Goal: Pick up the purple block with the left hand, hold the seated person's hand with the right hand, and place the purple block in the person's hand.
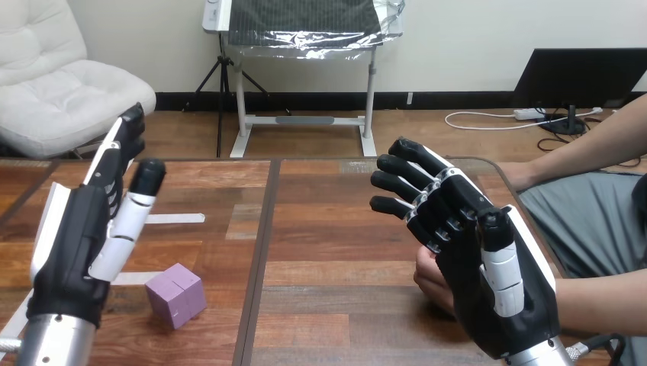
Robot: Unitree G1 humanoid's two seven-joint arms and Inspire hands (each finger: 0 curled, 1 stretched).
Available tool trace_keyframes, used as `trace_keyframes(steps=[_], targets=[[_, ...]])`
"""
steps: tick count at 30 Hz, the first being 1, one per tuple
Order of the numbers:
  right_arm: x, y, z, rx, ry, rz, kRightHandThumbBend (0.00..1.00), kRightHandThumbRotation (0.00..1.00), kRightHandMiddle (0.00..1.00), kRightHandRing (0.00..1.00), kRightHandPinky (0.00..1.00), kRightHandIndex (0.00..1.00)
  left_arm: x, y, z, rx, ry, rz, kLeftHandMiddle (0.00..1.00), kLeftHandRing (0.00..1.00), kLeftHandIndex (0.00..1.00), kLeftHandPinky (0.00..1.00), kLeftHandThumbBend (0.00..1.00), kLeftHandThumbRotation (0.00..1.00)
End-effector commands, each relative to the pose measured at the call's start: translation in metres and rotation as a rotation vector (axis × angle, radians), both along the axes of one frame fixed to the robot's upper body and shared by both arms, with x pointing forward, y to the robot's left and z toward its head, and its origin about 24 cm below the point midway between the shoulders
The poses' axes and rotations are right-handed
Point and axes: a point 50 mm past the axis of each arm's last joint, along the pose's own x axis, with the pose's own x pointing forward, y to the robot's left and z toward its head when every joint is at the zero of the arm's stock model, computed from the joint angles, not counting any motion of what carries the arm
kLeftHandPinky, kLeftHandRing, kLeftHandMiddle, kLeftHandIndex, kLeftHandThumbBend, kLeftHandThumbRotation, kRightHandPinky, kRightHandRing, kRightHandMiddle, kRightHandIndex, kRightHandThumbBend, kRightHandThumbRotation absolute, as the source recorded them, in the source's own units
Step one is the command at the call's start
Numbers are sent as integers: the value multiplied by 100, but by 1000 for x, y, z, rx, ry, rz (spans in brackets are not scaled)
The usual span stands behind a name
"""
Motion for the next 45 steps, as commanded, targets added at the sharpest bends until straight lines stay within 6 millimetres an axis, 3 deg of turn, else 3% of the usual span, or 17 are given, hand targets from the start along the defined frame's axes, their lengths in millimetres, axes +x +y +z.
trace_keyframes(steps=[1,7,19,32,45], targets=[[11,5,14,17,-91,18,89,81,84,85,80,85,14,2,11,80,-54,-7,94,92,93,95,55,90],[11,5,15,18,-94,17,89,81,84,85,80,85,18,4,6,124,-12,7,93,93,93,93,53,88],[10,4,15,6,-95,14,89,81,84,84,79,85,25,8,-5,180,76,22,92,89,91,77,43,77],[9,3,15,-5,-101,5,89,82,84,84,79,85,33,11,-20,240,164,28,92,89,91,74,49,74],[8,1,15,1,-99,7,88,82,84,85,79,85,38,11,-33,255,232,41,92,89,91,74,47,72]])
